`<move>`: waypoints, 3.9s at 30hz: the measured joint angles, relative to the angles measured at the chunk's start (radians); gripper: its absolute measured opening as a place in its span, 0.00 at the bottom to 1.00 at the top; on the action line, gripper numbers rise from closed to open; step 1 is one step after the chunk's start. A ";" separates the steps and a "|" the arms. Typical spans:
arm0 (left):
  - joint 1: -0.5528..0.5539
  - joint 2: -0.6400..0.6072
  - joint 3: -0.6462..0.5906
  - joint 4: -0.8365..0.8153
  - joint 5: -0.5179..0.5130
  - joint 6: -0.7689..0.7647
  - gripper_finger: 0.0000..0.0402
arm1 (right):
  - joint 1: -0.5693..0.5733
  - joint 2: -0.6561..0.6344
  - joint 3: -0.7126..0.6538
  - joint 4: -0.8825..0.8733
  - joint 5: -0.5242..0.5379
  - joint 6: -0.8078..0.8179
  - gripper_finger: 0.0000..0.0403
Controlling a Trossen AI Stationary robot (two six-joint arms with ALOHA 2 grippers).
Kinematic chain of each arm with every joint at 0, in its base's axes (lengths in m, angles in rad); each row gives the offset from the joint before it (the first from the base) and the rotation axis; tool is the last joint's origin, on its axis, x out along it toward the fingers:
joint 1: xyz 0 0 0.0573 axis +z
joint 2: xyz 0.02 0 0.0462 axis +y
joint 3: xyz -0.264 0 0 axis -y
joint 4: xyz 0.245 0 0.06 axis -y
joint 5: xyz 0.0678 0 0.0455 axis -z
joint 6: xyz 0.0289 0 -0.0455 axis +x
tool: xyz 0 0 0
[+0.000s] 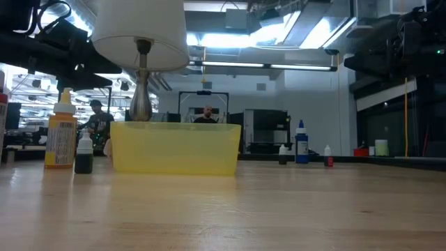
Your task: Pick & Place food coloring
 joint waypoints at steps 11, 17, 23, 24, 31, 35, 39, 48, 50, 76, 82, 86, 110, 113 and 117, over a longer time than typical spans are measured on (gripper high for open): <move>0.000 0.000 0.000 0.000 0.000 0.000 0.78 | 0.000 0.000 0.000 0.000 0.000 0.032 0.11; 0.000 0.000 0.000 0.000 0.000 0.000 0.77 | 0.000 0.000 0.000 0.000 0.001 0.030 0.11; 0.000 0.000 0.000 0.000 0.000 0.000 0.78 | 0.000 0.000 0.000 0.000 0.000 0.089 0.11; 0.000 0.000 0.000 0.000 0.000 0.000 0.78 | 0.000 0.000 0.000 0.000 0.000 0.107 0.11; 0.000 0.000 0.000 0.000 0.000 0.000 0.77 | 0.000 0.000 0.000 0.000 0.000 0.108 0.11; 0.000 0.000 0.000 0.000 0.000 0.000 0.77 | 0.000 0.000 0.000 0.000 0.000 0.108 0.11; 0.000 0.000 0.000 0.000 0.000 0.000 0.78 | 0.000 0.000 0.000 0.000 0.000 0.107 0.11; 0.000 0.000 0.000 0.000 0.000 0.000 0.78 | 0.000 0.000 0.000 0.000 0.000 0.109 0.11; 0.000 0.000 0.000 0.000 0.000 0.000 0.78 | 0.000 0.000 0.000 0.000 0.000 0.108 0.12; 0.000 0.000 0.000 0.000 0.000 0.000 0.78 | 0.000 0.463 0.707 -0.449 0.162 0.304 0.49; 0.000 0.000 0.000 0.000 0.000 0.000 0.78 | 0.000 0.602 0.933 -0.557 0.239 0.319 0.47; 0.000 0.000 0.000 0.000 0.000 0.000 0.77 | 0.000 0.683 1.055 -0.609 0.268 0.319 0.44; 0.000 0.000 0.000 0.000 0.000 0.000 0.78 | -0.241 1.022 1.345 -1.107 0.240 0.796 0.42; 0.000 0.000 0.000 0.000 0.000 0.000 0.78 | -0.281 1.065 1.345 -1.114 0.201 0.816 0.42; 0.000 0.000 0.000 0.000 0.000 0.000 0.77 | -0.336 1.121 1.345 -1.160 0.148 0.846 0.42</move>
